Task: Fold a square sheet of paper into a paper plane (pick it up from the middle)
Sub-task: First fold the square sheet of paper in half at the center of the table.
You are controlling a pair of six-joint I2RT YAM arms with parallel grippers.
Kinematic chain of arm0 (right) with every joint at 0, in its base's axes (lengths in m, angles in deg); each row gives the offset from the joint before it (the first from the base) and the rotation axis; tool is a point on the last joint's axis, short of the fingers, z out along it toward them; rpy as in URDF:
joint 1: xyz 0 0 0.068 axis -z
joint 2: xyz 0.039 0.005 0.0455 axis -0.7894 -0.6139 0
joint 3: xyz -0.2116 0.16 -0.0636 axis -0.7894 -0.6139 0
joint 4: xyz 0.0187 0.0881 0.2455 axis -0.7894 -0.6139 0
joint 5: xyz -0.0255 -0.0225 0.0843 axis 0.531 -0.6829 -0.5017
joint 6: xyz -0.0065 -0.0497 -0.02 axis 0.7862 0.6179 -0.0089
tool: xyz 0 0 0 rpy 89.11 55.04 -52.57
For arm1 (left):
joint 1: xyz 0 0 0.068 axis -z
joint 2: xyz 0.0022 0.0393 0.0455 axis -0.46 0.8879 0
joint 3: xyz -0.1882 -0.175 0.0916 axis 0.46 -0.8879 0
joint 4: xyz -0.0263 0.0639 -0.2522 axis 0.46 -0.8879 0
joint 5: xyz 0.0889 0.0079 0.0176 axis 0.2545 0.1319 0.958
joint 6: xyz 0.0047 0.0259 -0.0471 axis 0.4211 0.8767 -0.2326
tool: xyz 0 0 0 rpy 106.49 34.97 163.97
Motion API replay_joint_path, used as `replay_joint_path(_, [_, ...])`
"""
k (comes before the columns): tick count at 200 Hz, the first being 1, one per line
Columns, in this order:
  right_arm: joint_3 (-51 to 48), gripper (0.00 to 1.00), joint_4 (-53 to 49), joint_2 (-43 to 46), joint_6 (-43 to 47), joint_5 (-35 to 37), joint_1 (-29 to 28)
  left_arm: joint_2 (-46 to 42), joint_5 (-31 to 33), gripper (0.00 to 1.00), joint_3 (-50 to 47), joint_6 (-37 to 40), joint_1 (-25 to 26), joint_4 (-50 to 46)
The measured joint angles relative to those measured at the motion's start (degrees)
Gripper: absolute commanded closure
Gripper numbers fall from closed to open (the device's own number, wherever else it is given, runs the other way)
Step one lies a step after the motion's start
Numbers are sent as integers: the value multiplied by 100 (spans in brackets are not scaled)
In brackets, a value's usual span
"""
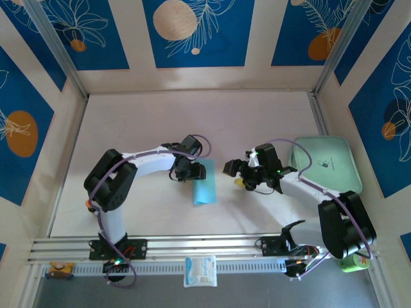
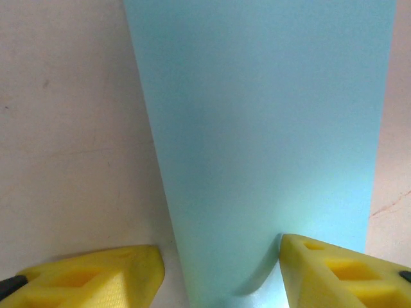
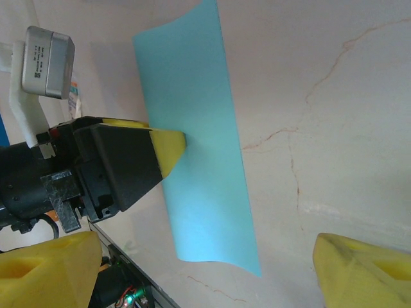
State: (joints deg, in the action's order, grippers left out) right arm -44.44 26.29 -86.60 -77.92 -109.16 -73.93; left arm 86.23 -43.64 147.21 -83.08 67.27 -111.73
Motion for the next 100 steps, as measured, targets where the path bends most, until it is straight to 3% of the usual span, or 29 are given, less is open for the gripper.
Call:
replay_joint_path(59, [2, 20, 96, -146, -20, -13, -76, 4, -2, 41, 0, 7, 0, 0])
replay_joint_path(100, [98, 42, 216, -444, -131, -20, -195, 4, -2, 41, 0, 24, 0, -2])
